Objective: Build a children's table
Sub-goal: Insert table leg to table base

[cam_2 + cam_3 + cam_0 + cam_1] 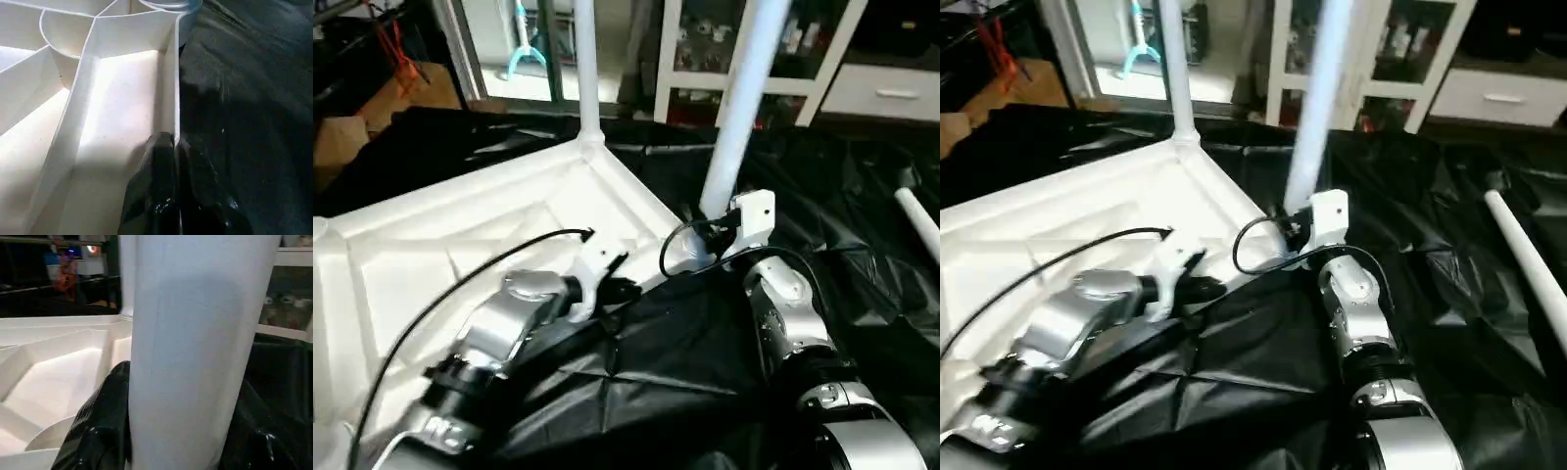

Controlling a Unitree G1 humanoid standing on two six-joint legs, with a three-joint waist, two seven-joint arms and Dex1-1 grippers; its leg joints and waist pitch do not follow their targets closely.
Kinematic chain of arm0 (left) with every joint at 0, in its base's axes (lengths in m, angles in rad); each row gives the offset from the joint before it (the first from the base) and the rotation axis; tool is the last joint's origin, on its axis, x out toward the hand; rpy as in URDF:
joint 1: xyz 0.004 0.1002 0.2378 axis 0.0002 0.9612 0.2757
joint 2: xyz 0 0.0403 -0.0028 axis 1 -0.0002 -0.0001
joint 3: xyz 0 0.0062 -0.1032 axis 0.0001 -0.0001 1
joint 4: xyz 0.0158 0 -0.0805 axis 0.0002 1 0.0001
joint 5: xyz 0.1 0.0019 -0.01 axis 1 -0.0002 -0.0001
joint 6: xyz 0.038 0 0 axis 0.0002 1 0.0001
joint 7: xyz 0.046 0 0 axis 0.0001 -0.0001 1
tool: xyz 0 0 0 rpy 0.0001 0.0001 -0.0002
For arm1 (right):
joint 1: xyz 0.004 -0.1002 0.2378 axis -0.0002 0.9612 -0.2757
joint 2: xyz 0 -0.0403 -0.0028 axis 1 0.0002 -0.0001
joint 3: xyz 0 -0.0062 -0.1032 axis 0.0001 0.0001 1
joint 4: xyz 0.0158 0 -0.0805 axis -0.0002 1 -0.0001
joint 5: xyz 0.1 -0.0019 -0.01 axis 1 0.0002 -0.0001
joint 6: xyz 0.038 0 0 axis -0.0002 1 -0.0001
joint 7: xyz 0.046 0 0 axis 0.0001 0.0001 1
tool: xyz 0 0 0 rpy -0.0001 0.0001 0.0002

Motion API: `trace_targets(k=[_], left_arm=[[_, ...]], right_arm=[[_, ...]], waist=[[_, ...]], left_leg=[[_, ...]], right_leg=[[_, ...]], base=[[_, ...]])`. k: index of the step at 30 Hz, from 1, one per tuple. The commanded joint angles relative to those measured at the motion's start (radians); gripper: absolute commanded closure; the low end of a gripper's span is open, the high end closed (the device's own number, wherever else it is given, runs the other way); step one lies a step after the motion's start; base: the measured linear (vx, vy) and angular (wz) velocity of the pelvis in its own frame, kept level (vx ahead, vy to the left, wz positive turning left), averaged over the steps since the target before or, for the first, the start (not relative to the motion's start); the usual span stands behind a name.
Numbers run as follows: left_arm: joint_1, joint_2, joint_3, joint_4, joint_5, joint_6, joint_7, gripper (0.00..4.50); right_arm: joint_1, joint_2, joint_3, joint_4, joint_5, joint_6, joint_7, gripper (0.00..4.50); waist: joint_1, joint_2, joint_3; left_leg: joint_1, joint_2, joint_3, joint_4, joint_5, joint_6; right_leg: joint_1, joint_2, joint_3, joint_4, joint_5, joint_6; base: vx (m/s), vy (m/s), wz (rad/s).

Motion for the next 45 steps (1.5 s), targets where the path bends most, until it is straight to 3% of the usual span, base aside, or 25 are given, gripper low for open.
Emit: trace_targets(k=[1,4,6,8,9,17,40,41,42,43,45], left_arm=[[0.031,0.032,-0.013,-0.102,-0.093,-0.078,-0.181,4.50],[0.045,0.056,-0.015,-0.128,-0.110,-0.080,-0.223,4.50],[0.057,0.086,-0.019,-0.143,-0.116,-0.091,-0.256,4.50],[0.061,0.099,-0.017,-0.146,-0.118,-0.098,-0.267,4.50],[0.062,0.101,-0.017,-0.146,-0.118,-0.098,-0.269,4.50],[0.062,0.103,-0.018,-0.147,-0.117,-0.098,-0.271,4.50],[0.062,0.103,-0.018,-0.147,-0.117,-0.098,-0.271,4.50],[0.065,0.108,-0.019,-0.151,-0.118,-0.102,-0.279,4.50],[0.069,0.121,-0.027,-0.140,-0.099,-0.141,-0.290,4.50],[0.069,0.121,-0.027,-0.140,-0.099,-0.141,-0.290,4.50],[0.071,0.139,-0.035,-0.119,-0.069,-0.201,-0.298,4.50]], right_arm=[[0.090,-0.044,0.080,0.122,-0.068,0.057,0.122,2.65],[0.091,-0.060,0.073,0.112,-0.050,0.054,0.183,2.65],[0.092,-0.086,0.056,0.096,-0.012,0.058,0.287,2.65],[0.092,-0.108,0.041,0.084,0.013,0.061,0.345,2.65],[0.091,-0.112,0.036,0.084,0.015,0.059,0.349,2.65],[0.089,-0.119,0.030,0.084,0.022,0.061,0.361,2.65],[0.089,-0.119,0.030,0.084,0.022,0.061,0.361,2.65],[0.086,-0.128,0.023,0.087,0.035,0.059,0.396,2.65],[0.086,-0.113,-0.039,0.047,0.125,0.072,0.434,2.65],[0.086,-0.113,-0.039,0.047,0.125,0.072,0.434,2.65],[0.086,-0.086,-0.128,-0.014,0.255,0.089,0.477,2.65]], waist=[[0.006,-0.006,-0.022],[0.003,-0.001,-0.032],[0.004,0.000,-0.032],[0.010,-0.001,-0.035],[0.012,0.001,-0.034],[0.016,-0.006,-0.032],[0.019,-0.009,-0.039],[0.019,-0.011,-0.038],[0.020,-0.010,-0.039],[0.022,-0.002,-0.041],[0.029,-0.007,-0.041]], left_leg=[[-0.015,0.047,-0.024,-0.048,-0.004,0.158],[-0.018,0.045,-0.027,-0.036,0.097,0.204],[-0.012,0.048,-0.025,-0.032,0.136,0.222],[-0.013,0.052,-0.027,-0.029,0.153,0.235],[-0.008,0.055,-0.028,-0.028,0.163,0.232],[-0.006,0.053,-0.024,-0.029,0.121,0.200],[-0.011,0.048,-0.027,-0.016,0.154,0.217],[-0.011,0.048,-0.027,-0.017,0.150,0.217],[-0.010,0.048,-0.027,-0.016,0.145,0.218],[-0.009,0.049,-0.028,-0.015,0.128,0.222],[-0.011,0.052,-0.028,-0.017,0.112,0.225]], right_leg=[[0.032,-0.083,0.051,-0.061,0.216,-0.280],[0.037,-0.078,0.049,-0.041,0.395,-0.284],[0.033,-0.077,0.048,-0.035,0.479,-0.292],[0.038,-0.077,0.047,-0.025,0.558,-0.292],[0.032,-0.076,0.045,-0.023,0.554,-0.300],[0.036,-0.080,0.050,-0.026,0.464,-0.321],[0.041,-0.078,0.049,-0.013,0.506,-0.326],[0.041,-0.078,0.048,-0.014,0.499,-0.326],[0.041,-0.078,0.048,-0.014,0.495,-0.327],[0.041,-0.079,0.049,-0.016,0.488,-0.327],[0.044,-0.080,0.050,-0.015,0.486,-0.329]], base=[[0.000,0.000,0.00],[0.000,0.000,0.00],[0.000,0.000,0.00],[0.000,0.000,0.00],[0.000,0.000,0.00],[0.000,0.000,0.00],[0.000,0.000,0.00],[0.000,0.000,0.00],[0.000,0.000,0.00],[0.000,0.000,0.00],[0.000,0.000,0.00]])
